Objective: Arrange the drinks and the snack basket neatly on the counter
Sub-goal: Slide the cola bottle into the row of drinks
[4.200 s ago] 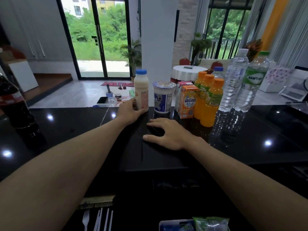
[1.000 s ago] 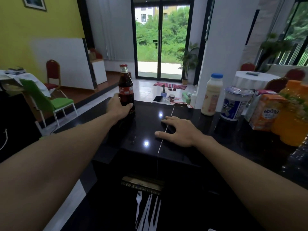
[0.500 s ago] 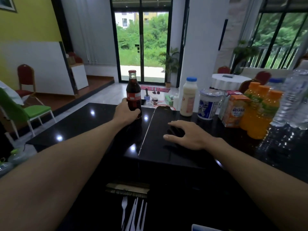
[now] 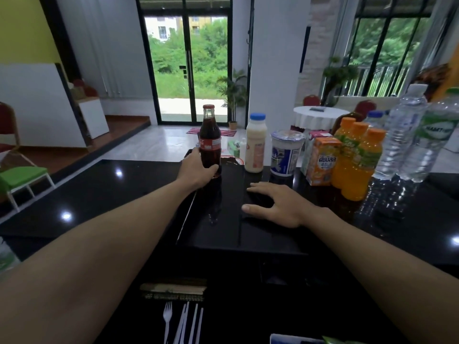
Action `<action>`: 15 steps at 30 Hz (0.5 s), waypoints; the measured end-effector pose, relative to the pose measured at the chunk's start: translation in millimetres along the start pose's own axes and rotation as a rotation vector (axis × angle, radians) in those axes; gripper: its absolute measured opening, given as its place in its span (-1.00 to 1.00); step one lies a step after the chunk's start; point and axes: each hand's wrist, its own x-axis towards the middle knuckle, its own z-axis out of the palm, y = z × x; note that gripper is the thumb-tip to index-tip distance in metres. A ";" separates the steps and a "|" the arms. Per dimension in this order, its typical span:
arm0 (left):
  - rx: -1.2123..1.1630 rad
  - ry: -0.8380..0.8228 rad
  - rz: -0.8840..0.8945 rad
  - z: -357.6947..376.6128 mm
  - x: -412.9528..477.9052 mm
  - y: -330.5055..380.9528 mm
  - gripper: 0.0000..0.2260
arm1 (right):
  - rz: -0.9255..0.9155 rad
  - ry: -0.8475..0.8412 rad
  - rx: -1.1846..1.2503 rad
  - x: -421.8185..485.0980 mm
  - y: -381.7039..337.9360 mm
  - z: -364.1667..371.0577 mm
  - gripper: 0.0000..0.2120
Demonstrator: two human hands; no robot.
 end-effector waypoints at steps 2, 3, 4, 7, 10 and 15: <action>-0.020 -0.006 0.017 8.9 0.6 5.2 -0.53 | -0.003 0.004 0.006 -0.9 -0.5 0.0 -0.07; -0.032 -0.006 0.021 13.6 1.2 7.0 -0.53 | -0.003 0.005 0.010 -1.1 -0.9 -0.1 -0.07; -0.043 -0.003 0.023 18.2 1.8 8.3 -0.54 | -0.003 0.006 0.014 -1.1 -1.1 -0.4 -0.07; -0.070 -0.013 0.014 30.7 5.5 10.9 -0.58 | -0.002 0.014 0.023 -1.3 -1.4 -0.5 -0.07; -0.095 -0.040 -0.010 38.2 10.3 12.9 -0.57 | -0.004 0.026 0.024 -0.8 -1.5 0.3 -0.09; -0.093 -0.042 0.006 48.4 15.6 15.3 -0.55 | -0.011 0.030 0.017 -0.2 -1.5 0.4 -0.11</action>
